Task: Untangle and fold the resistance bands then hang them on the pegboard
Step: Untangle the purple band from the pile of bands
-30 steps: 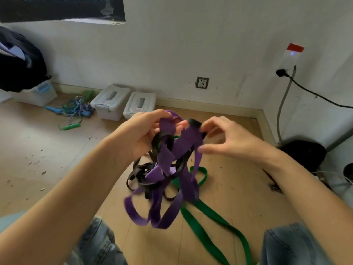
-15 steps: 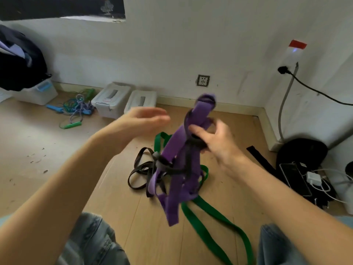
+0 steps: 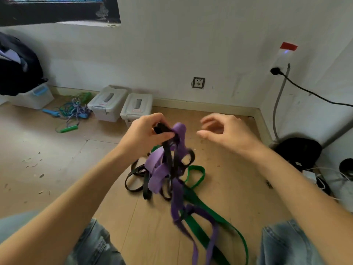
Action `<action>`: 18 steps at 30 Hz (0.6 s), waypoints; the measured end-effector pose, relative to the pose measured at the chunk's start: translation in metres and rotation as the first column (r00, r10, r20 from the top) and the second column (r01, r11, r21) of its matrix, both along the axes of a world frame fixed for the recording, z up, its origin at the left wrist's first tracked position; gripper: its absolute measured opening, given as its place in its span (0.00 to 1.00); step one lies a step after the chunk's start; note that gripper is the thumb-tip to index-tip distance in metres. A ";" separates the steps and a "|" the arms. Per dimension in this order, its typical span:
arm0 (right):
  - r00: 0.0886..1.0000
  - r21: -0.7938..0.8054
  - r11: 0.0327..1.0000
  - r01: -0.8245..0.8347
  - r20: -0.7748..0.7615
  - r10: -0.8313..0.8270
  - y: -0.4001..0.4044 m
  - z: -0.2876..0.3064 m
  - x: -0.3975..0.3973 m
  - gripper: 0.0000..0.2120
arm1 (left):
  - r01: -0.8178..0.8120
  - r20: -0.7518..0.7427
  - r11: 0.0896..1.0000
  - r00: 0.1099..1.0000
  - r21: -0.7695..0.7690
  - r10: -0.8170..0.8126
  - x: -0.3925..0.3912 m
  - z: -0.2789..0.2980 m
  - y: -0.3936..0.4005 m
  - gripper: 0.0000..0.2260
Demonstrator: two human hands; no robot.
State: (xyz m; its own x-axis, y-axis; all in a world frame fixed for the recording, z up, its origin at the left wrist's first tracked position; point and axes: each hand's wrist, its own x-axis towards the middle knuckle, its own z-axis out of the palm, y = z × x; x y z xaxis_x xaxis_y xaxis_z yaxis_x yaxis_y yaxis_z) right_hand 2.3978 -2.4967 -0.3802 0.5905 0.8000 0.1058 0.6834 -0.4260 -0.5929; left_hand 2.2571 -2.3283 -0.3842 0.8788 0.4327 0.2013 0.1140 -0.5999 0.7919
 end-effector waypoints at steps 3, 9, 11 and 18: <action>0.939 -0.053 0.964 -0.260 -0.248 0.240 0.014 -0.004 -0.021 0.24 | 0.064 0.021 0.992 0.998 0.106 -0.066 0.005 0.001 -0.010 0.05; 0.899 0.180 0.983 -0.038 -0.422 0.113 0.013 0.002 -0.011 0.08 | 0.155 -0.101 0.896 0.987 0.417 -0.124 -0.006 0.001 0.010 0.05; 0.858 0.230 0.958 0.171 -0.513 -0.030 0.012 0.000 -0.002 0.11 | 0.270 -0.318 0.803 0.942 0.531 -0.106 -0.009 -0.012 0.014 0.12; 0.817 0.277 0.832 0.482 -0.486 -0.311 0.017 -0.012 0.004 0.12 | 0.425 -0.674 0.854 0.728 0.301 -0.125 -0.003 -0.041 0.001 0.11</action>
